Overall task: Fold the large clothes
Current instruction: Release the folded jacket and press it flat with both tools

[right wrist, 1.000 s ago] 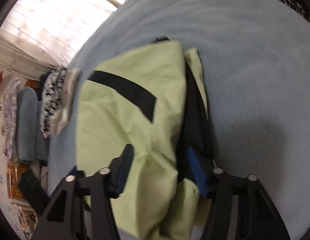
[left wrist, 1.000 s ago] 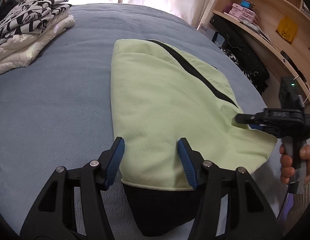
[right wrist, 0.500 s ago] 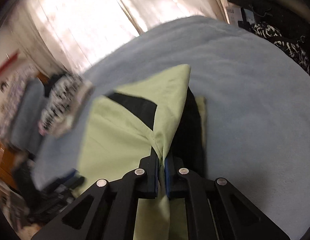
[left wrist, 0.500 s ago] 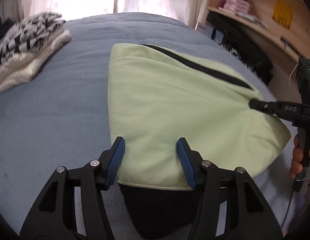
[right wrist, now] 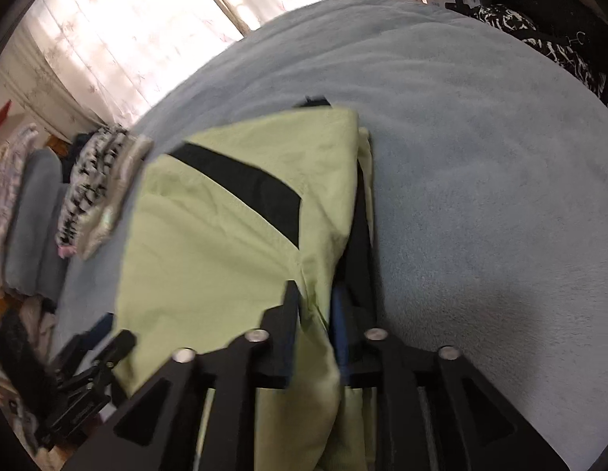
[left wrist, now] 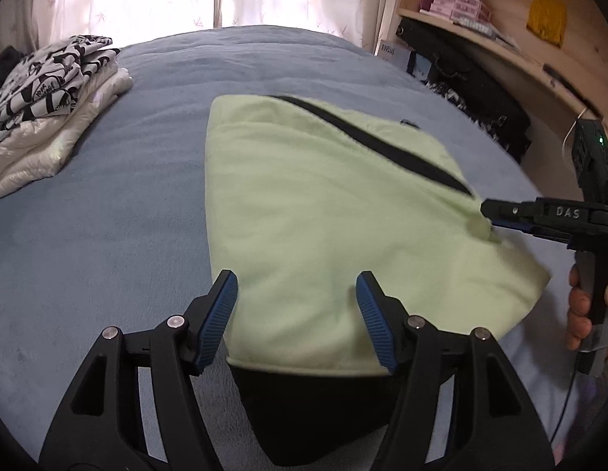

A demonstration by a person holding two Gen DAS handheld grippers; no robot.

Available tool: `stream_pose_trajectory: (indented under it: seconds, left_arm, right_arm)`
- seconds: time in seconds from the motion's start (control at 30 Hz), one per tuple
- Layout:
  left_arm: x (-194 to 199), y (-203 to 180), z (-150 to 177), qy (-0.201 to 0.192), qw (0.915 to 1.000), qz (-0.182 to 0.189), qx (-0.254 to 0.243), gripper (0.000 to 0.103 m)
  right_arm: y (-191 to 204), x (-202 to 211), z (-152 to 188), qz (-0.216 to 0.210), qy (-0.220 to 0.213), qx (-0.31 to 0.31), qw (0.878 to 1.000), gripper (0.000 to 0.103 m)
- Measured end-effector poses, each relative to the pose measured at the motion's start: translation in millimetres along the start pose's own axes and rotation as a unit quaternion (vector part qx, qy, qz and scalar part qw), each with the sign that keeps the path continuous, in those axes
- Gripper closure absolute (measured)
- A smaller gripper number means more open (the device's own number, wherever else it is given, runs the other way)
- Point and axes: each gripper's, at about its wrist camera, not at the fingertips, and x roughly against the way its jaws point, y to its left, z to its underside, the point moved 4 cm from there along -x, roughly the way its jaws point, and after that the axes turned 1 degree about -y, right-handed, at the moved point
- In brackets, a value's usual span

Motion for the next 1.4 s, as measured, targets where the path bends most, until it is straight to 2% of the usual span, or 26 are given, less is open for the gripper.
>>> stream_pose_trajectory:
  seconds: [0.03,0.07,0.23,0.33,0.4,0.43,0.5,0.57,0.6,0.63,0.7,0.77,0.9,0.93,1.03,1.23,1.3,1.37,1.4]
  left_arm:
    - [0,4,-6,-0.001,1.0,0.001,0.004,0.042]
    - [-1,8,-12,0.0,1.0,0.002,0.009,0.042]
    - [-24,29,-45,0.017,0.9987,0.016,0.045,0.042]
    - [-46,39,-54,0.04,0.9976,0.008,0.057,0.042]
    - [-57,43,-58,0.047,0.997,0.007,0.061,0.042]
    - [-60,42,-59,0.045,0.9972,0.005,0.061,0.042]
    - [-63,39,-62,0.034,0.9982,-0.001,0.05,0.042]
    - [-68,37,-62,0.024,0.999,-0.008,0.038,0.039]
    - [-71,36,-61,0.018,0.9992,-0.017,0.03,0.036]
    - [-76,36,-59,0.02,0.9992,-0.025,0.025,0.03]
    - [-81,42,-57,0.027,0.9987,-0.014,0.041,0.028]
    - [-82,49,-56,0.034,0.9975,0.001,0.062,0.028]
    - [-69,55,-60,0.035,0.9974,-0.017,0.061,0.028]
    - [-63,54,-61,0.031,0.9978,-0.018,0.056,0.028]
    - [-37,49,-64,0.015,0.9988,-0.013,0.045,0.028]
    - [9,34,-60,0.004,0.9989,0.003,0.046,0.029]
    - [20,24,-55,0.0,0.999,0.009,0.044,0.032]
    - [25,14,-45,0.005,0.9991,0.011,0.041,0.042]
    - [26,9,-39,0.008,0.9991,0.013,0.04,0.045]
  right_arm:
    - [1,5,-7,-0.005,-0.008,0.0,1.0,0.057]
    - [1,7,-14,-0.004,-0.014,-0.001,1.0,0.051]
    - [-4,-16,-60,0.013,-0.014,-0.017,1.0,0.05]
    - [-7,-49,-80,0.03,0.013,-0.029,0.999,0.051]
    - [-3,-71,-85,0.027,0.037,-0.025,0.999,0.072]
    - [0,-78,-88,0.034,0.046,-0.006,0.998,0.095]
    - [6,-74,-95,0.062,0.02,0.029,0.997,0.099]
    - [9,-60,-104,0.084,-0.03,0.053,0.995,0.1]
    - [5,-63,-106,0.089,-0.03,0.051,0.994,0.1]
    - [1,-70,-105,0.093,-0.016,0.051,0.994,0.1]
    - [-3,-79,-98,0.11,0.002,0.063,0.992,0.1]
    - [-5,-77,-97,0.104,0.003,0.065,0.992,0.1]
    - [-10,-51,-104,0.09,0.001,0.037,0.995,0.098]
    - [-10,-39,-105,0.086,-0.006,0.033,0.996,0.095]
    - [4,-6,-101,0.058,-0.025,0.04,0.997,0.094]
    - [52,29,-59,0.018,-0.019,0.083,0.996,0.094]
    - [69,32,-40,-0.001,-0.01,0.091,0.996,0.088]
    - [85,35,-17,-0.016,0.002,0.1,0.995,0.076]
    - [90,37,-7,-0.023,0.006,0.105,0.994,0.076]
